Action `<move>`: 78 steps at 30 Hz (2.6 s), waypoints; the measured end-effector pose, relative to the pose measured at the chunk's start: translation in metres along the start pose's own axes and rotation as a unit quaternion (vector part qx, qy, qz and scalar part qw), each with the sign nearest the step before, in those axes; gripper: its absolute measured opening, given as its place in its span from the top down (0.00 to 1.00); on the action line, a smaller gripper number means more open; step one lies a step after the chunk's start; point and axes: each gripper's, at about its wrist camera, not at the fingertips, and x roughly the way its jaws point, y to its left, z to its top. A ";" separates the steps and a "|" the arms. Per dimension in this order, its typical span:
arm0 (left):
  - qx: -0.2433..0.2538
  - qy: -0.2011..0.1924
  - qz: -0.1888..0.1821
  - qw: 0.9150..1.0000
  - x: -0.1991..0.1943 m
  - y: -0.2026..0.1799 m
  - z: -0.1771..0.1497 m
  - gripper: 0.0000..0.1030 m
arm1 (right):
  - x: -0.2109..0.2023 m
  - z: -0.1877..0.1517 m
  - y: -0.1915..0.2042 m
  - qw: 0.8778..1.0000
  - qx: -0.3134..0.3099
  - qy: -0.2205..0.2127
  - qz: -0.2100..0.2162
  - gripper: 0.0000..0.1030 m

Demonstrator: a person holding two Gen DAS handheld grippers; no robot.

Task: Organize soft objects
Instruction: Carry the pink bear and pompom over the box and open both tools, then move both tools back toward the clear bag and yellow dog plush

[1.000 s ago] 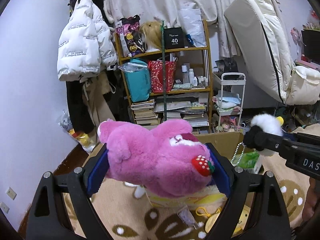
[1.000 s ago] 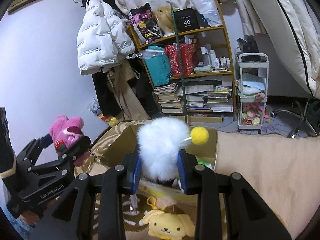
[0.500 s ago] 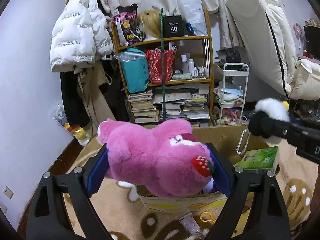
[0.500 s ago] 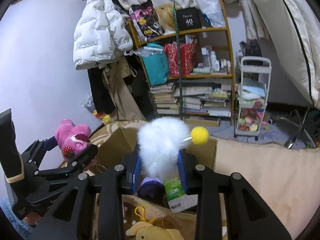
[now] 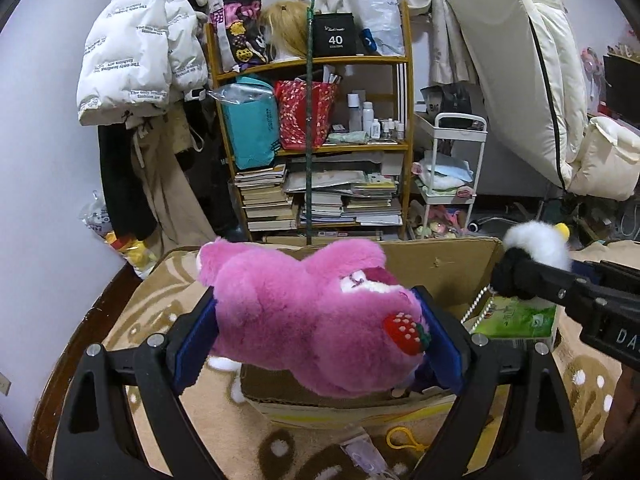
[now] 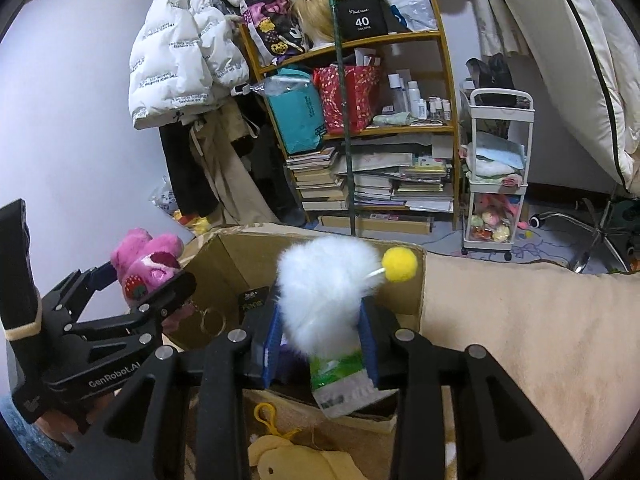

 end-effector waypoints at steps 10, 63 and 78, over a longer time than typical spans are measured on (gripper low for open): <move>-0.017 0.024 -0.009 1.000 0.014 0.003 0.001 0.12 | 0.002 -0.005 -0.009 1.000 0.011 0.000 -0.007 0.64; -0.009 0.112 0.022 0.993 -0.071 0.009 -0.039 0.05 | -0.066 -0.050 0.000 0.998 0.051 0.023 -0.040 0.01; -0.013 0.142 0.027 0.989 -0.058 0.019 -0.054 0.05 | -0.042 -0.076 0.016 0.995 0.016 0.078 -0.052 0.00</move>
